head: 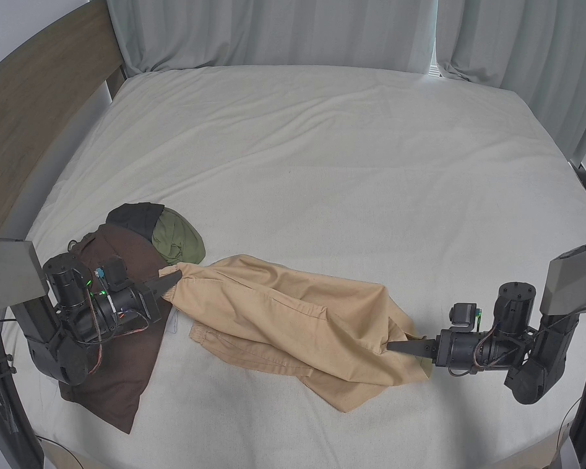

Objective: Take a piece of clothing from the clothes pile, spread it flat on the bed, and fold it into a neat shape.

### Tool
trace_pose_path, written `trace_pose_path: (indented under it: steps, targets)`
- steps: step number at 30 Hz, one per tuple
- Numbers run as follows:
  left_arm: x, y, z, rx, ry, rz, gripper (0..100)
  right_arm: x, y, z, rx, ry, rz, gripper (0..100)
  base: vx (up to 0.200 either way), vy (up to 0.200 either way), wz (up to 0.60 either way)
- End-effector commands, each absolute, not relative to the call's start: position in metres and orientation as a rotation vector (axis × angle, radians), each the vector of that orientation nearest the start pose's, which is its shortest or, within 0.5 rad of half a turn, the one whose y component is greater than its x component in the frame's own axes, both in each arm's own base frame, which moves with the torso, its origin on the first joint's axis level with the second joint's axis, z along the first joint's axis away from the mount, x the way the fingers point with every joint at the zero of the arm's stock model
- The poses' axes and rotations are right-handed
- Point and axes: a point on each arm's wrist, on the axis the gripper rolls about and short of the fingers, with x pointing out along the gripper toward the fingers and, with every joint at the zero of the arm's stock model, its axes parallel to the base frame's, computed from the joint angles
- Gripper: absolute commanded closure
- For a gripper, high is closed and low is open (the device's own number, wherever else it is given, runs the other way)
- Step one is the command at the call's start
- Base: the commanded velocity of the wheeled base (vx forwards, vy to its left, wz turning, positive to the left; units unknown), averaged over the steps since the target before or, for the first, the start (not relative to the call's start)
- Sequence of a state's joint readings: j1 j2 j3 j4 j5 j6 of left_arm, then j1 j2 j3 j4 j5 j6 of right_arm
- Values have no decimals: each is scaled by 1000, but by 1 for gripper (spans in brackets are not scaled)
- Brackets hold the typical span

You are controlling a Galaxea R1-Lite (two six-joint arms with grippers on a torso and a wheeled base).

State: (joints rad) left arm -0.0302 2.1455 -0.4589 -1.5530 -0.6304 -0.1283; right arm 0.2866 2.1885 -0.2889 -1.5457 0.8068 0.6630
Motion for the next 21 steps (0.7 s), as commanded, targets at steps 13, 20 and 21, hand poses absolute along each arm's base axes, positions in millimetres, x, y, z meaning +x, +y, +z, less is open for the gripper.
trace_pose_path:
  steps: [13, 20, 21]
  targets:
    - [316, -21, 56, -166, 172, -643, 100, 245, 40, 80, 680, 506, 933, 100, 0, 0, 0]
    - [316, -20, 54, -167, 177, -642, 100, 237, 33, 76, 693, 557, 1014, 100, 0, 0, 0]
    - [315, -20, 54, -169, 179, -641, 100, 237, 33, 75, 692, 560, 1013, 100, 0, 0, 0]
